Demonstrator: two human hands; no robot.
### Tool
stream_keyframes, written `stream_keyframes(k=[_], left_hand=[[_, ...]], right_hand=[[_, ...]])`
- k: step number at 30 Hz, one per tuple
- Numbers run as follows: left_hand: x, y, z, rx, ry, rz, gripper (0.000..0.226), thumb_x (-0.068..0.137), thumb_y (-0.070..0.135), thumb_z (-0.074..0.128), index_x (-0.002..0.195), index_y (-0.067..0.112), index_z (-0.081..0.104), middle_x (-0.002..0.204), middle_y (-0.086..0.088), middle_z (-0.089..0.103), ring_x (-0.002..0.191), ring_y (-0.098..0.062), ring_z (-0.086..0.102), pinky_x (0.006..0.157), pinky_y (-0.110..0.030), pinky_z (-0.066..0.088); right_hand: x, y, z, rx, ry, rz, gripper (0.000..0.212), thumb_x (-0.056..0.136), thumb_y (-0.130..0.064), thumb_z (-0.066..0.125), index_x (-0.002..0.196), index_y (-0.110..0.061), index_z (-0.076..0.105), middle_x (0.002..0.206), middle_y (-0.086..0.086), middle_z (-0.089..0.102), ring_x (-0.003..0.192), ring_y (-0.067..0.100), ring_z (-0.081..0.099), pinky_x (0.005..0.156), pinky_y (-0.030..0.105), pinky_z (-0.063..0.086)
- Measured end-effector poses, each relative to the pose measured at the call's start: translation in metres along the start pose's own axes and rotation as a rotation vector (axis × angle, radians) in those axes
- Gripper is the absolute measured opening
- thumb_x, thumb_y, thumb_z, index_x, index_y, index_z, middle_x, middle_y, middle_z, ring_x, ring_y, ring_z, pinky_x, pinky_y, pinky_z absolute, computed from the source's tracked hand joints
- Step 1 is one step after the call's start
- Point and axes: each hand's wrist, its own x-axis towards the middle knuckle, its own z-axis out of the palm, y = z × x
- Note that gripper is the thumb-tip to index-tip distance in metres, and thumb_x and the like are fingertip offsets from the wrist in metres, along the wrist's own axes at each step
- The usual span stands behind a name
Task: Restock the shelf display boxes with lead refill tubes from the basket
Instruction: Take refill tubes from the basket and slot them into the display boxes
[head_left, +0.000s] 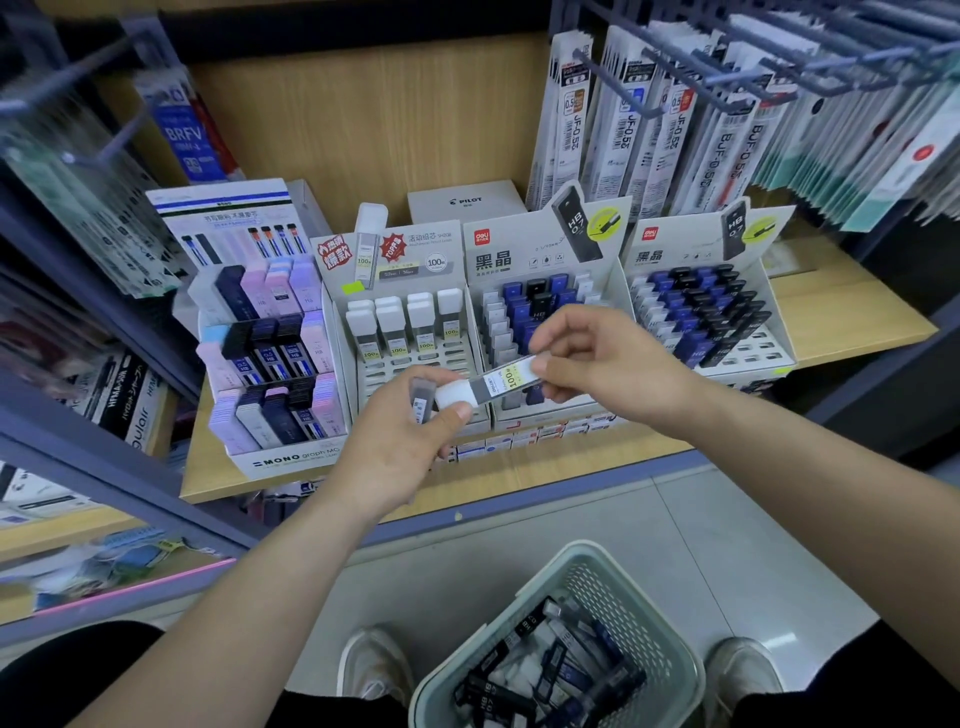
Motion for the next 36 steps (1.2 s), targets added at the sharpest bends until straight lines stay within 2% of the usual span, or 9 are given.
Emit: stream_keyframes(k=[5, 10, 13, 17, 23, 26, 31, 34, 36], left_hand=[[0.002, 0.002, -0.002, -0.078, 0.097, -0.013, 0.020, 0.092, 0.019, 0.070, 0.109, 0.027, 0.063, 0.065, 0.005, 0.057, 0.048, -0.004, 0.050, 0.052, -0.022, 0.045], [0.002, 0.002, 0.002, -0.064, 0.093, 0.015, 0.020, 0.088, 0.022, 0.075, 0.100, 0.034, 0.064, 0.086, 0.004, 0.068, 0.056, -0.011, 0.053, 0.060, -0.031, 0.043], [0.003, 0.001, 0.004, -0.039, 0.078, 0.027, 0.020, 0.088, 0.020, 0.076, 0.100, 0.033, 0.066, 0.088, 0.012, 0.068, 0.060, -0.002, 0.055, 0.066, -0.029, 0.042], [0.001, 0.003, 0.004, -0.003, 0.044, 0.035, 0.021, 0.091, 0.021, 0.072, 0.102, 0.035, 0.061, 0.085, 0.009, 0.064, 0.050, -0.007, 0.053, 0.055, -0.026, 0.045], [0.001, -0.001, -0.005, 0.003, 0.029, 0.047, 0.010, 0.096, 0.023, 0.065, 0.105, 0.024, 0.061, 0.069, -0.003, 0.068, 0.044, -0.016, 0.048, 0.045, -0.023, 0.042], [-0.001, -0.005, -0.009, 0.031, 0.021, 0.023, 0.007, 0.097, 0.026, 0.064, 0.103, 0.024, 0.062, 0.061, -0.004, 0.064, 0.038, -0.009, 0.045, 0.040, -0.022, 0.036], [-0.001, -0.021, -0.021, 0.095, -0.019, -0.016, 0.006, 0.097, 0.035, 0.060, 0.098, 0.029, 0.061, 0.060, 0.009, 0.061, 0.050, -0.002, 0.051, 0.060, -0.029, 0.041], [-0.002, -0.026, -0.028, 0.024, -0.042, -0.087, 0.003, 0.101, 0.023, 0.052, 0.100, 0.026, 0.052, 0.065, 0.005, 0.060, 0.052, -0.005, 0.048, 0.055, -0.022, 0.039], [-0.003, -0.028, -0.032, -0.030, -0.045, -0.140, 0.015, 0.100, 0.012, 0.048, 0.101, 0.026, 0.045, 0.069, 0.001, 0.059, 0.053, -0.010, 0.044, 0.054, -0.022, 0.037]], right_hand=[[-0.008, 0.006, 0.005, -0.035, -0.092, 0.074, 0.014, 0.087, -0.007, 0.075, 0.092, -0.004, 0.062, 0.072, 0.011, 0.073, 0.069, 0.024, 0.071, 0.070, 0.038, 0.058], [-0.017, 0.007, 0.022, -0.074, -0.194, 0.080, 0.016, 0.089, -0.013, 0.074, 0.088, -0.007, 0.060, 0.069, 0.007, 0.072, 0.069, 0.027, 0.070, 0.072, 0.043, 0.059], [-0.015, 0.006, 0.030, -0.034, -0.166, 0.044, 0.027, 0.087, -0.009, 0.076, 0.107, -0.012, 0.059, 0.082, 0.005, 0.067, 0.062, 0.021, 0.062, 0.065, 0.039, 0.060], [-0.013, 0.001, 0.034, -0.092, -0.212, -0.021, 0.068, 0.087, -0.003, 0.074, 0.139, -0.035, 0.044, 0.100, 0.005, 0.058, 0.059, 0.021, 0.060, 0.060, 0.034, 0.058], [-0.007, -0.003, 0.029, -0.101, -0.111, -0.046, 0.056, 0.087, -0.002, 0.073, 0.124, -0.031, 0.044, 0.092, 0.004, 0.059, 0.061, 0.031, 0.065, 0.060, 0.047, 0.061], [-0.003, -0.002, 0.026, -0.067, -0.009, -0.055, 0.040, 0.089, -0.007, 0.072, 0.109, -0.028, 0.044, 0.088, 0.009, 0.065, 0.063, 0.027, 0.065, 0.060, 0.047, 0.061], [0.007, -0.004, 0.025, -0.071, 0.148, -0.122, 0.026, 0.092, -0.010, 0.068, 0.097, -0.025, 0.047, 0.086, -0.004, 0.067, 0.064, 0.028, 0.069, 0.061, 0.053, 0.059], [0.019, -0.009, 0.023, -0.164, 0.228, -0.186, 0.027, 0.091, -0.011, 0.068, 0.097, -0.029, 0.049, 0.090, -0.001, 0.064, 0.067, 0.032, 0.068, 0.065, 0.055, 0.058], [0.030, -0.014, 0.023, -0.232, 0.239, -0.232, 0.028, 0.090, -0.011, 0.068, 0.100, -0.030, 0.050, 0.090, 0.001, 0.064, 0.068, 0.031, 0.068, 0.070, 0.053, 0.057]])
